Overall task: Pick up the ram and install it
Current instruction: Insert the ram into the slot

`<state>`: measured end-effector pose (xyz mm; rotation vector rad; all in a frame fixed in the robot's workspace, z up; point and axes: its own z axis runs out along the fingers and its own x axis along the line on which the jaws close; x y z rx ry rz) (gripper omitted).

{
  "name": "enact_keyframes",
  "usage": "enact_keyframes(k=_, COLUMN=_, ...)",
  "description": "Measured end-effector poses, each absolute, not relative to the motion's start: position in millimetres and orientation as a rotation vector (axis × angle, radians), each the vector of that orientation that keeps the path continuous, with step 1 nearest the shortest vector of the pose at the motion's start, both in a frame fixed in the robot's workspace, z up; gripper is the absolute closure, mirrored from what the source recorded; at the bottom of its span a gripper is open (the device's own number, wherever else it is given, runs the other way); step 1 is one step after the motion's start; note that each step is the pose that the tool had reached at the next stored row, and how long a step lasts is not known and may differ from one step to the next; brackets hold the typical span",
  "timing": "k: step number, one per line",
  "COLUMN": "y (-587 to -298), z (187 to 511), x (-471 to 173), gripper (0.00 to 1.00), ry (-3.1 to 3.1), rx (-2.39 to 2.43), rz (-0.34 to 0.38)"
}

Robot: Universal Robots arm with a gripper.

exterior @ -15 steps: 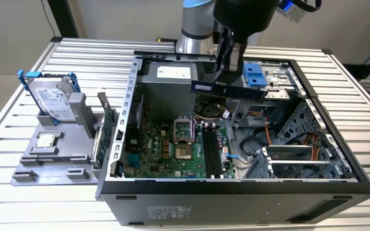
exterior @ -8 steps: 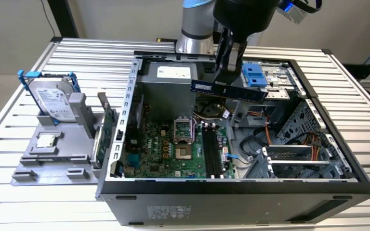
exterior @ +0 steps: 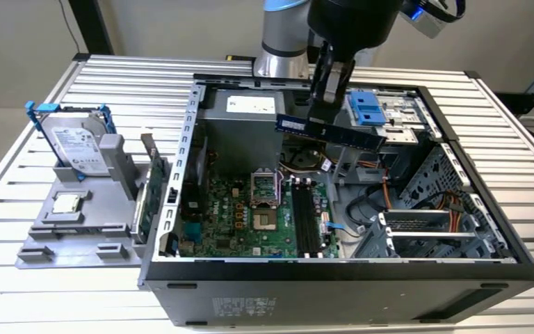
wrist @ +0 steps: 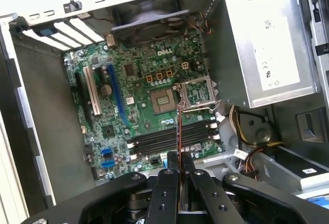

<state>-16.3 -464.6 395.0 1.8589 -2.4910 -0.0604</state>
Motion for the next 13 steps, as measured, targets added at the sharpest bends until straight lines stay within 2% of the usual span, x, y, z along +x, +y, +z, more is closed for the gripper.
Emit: enact_keyframes(k=13, y=-464.6, z=393.2, x=-16.3, gripper=1.00, ry=-2.664, rx=1.607, rz=-0.066)
